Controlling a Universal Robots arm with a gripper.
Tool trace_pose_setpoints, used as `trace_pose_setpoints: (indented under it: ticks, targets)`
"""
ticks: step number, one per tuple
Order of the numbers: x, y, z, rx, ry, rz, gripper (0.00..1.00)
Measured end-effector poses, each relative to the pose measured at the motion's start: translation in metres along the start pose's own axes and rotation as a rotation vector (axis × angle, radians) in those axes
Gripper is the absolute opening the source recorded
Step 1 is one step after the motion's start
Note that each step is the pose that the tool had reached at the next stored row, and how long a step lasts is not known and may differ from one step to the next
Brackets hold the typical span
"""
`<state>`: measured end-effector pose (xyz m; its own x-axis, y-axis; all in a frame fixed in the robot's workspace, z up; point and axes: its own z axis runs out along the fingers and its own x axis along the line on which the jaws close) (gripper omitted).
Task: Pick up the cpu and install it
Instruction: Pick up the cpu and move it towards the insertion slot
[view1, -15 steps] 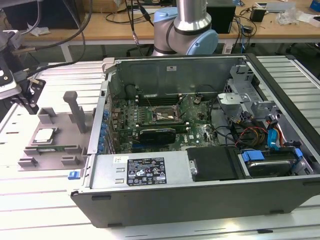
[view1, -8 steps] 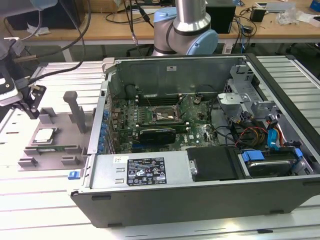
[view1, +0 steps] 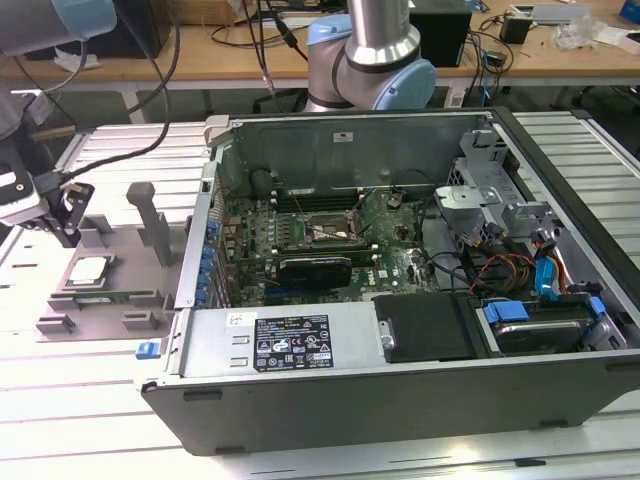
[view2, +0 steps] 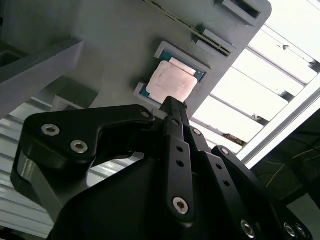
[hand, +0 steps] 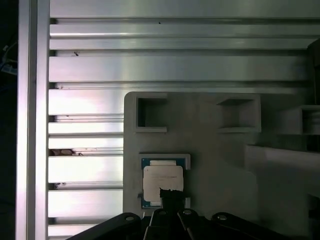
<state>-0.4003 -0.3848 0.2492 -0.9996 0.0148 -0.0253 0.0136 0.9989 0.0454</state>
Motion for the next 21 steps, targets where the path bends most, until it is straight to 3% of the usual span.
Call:
trace_pose_setpoints:
  ticks: [13, 21]
  targets:
    - [0.003, -0.006, 0.0284, 0.0, -0.0002, 0.0, 0.11]
    - [0.0032, -0.0062, 0.0332, 0.0, -0.0005, 0.0, 0.11]
